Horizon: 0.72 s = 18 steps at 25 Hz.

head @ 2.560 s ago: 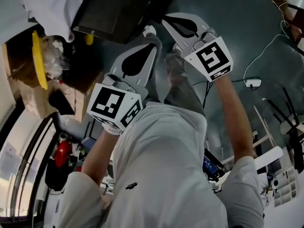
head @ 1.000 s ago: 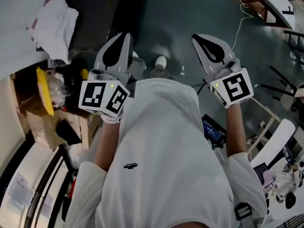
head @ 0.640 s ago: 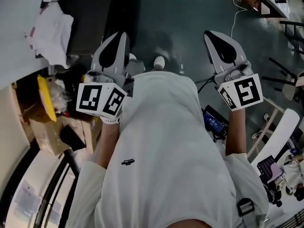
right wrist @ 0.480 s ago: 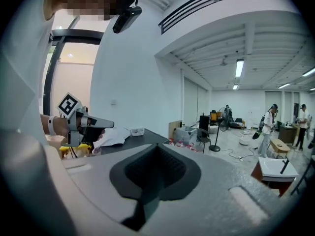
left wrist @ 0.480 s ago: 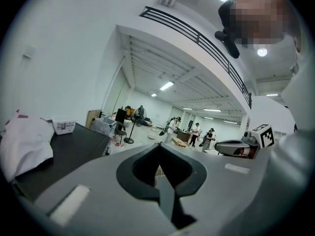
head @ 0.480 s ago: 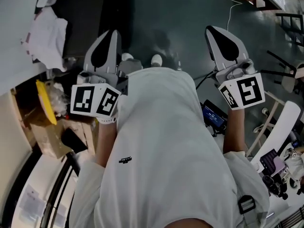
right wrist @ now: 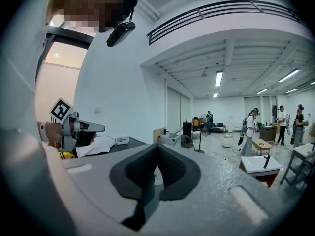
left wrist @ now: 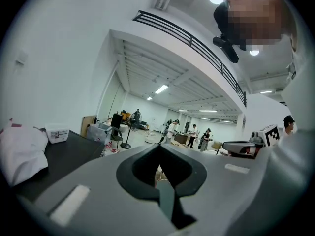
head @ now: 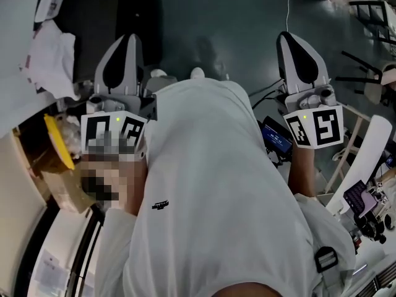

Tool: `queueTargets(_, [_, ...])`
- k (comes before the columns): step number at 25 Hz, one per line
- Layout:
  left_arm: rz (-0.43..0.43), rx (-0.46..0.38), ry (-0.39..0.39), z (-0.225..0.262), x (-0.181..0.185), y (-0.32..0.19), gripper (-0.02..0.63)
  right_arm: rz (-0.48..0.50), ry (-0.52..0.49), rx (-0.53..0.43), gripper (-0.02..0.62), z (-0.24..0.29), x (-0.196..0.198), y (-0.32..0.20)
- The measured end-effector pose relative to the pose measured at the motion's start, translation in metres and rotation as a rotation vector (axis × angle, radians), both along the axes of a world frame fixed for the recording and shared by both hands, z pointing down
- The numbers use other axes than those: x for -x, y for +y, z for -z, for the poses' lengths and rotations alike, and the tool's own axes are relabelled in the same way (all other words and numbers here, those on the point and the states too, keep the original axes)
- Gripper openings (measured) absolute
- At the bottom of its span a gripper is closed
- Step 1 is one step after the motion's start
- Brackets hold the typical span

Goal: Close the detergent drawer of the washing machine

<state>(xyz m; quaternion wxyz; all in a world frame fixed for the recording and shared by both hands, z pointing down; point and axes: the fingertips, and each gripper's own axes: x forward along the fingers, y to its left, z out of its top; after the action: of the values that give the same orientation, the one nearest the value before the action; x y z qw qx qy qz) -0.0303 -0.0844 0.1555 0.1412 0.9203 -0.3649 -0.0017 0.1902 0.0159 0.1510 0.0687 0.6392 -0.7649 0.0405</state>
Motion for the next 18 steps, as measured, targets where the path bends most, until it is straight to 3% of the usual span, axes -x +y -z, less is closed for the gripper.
queueTargets(4, [-0.009, 0.001, -0.018, -0.003, -0.005, 0.005, 0.014, 0.002, 0.041, -0.006, 0.002, -0.003, 0.002, 0.003])
queueTargets(18, [-0.044, 0.043, -0.049, -0.015, -0.02, 0.008, 0.014, 0.055, -0.009, 0.048, 0.002, -0.023, 0.023, -0.005])
